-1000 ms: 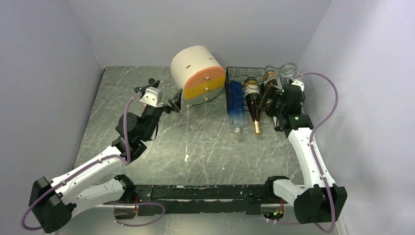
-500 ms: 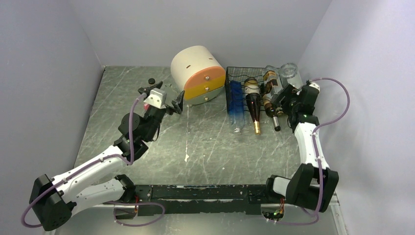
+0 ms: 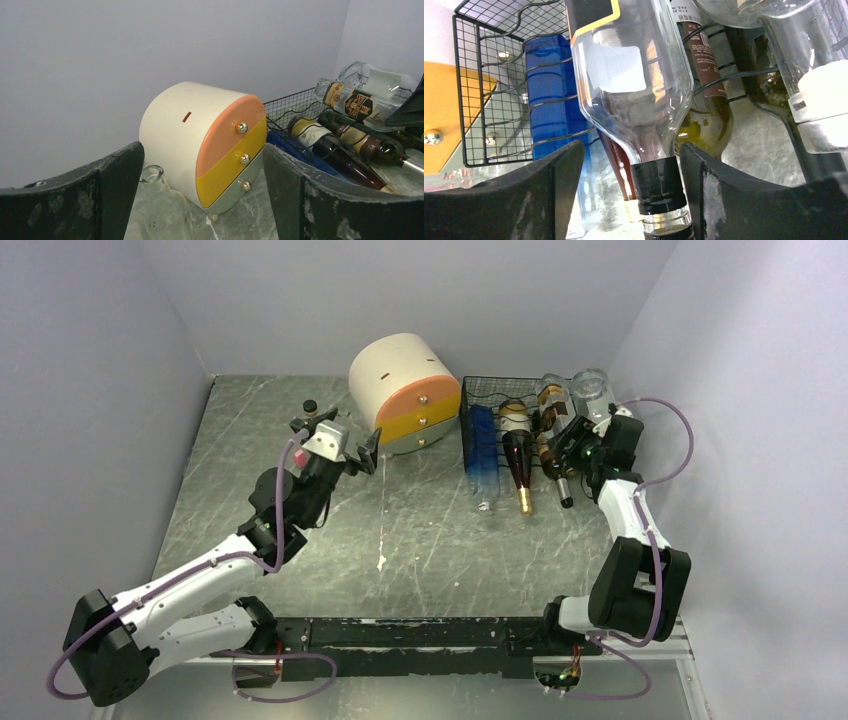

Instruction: Take the wine bottle off the wine rack

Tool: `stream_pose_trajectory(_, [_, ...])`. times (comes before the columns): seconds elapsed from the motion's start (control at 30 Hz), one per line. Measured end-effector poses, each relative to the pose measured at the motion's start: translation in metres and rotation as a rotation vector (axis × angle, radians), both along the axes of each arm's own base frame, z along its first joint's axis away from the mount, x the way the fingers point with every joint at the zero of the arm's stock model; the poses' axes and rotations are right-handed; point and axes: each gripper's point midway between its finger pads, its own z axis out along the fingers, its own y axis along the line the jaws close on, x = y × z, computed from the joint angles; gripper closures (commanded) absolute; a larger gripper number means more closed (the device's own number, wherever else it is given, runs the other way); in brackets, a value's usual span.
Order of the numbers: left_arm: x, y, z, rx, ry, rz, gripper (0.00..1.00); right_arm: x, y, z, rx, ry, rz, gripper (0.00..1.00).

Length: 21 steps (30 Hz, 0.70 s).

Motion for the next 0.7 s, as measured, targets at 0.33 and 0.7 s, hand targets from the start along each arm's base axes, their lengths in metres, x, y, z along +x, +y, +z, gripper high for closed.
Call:
stream_pose_trajectory(0.33, [0.002, -0.004, -0.006, 0.015, 0.013, -0.007, 0.09, 0.003, 0.001, -0.010, 0.004, 0.016, 0.020, 0.36])
stream_pose_trajectory(0.7, [0.002, -0.007, -0.009, 0.028, 0.017, -0.017, 0.09, 0.001, 0.005, -0.017, 0.018, 0.038, 0.048, 0.71])
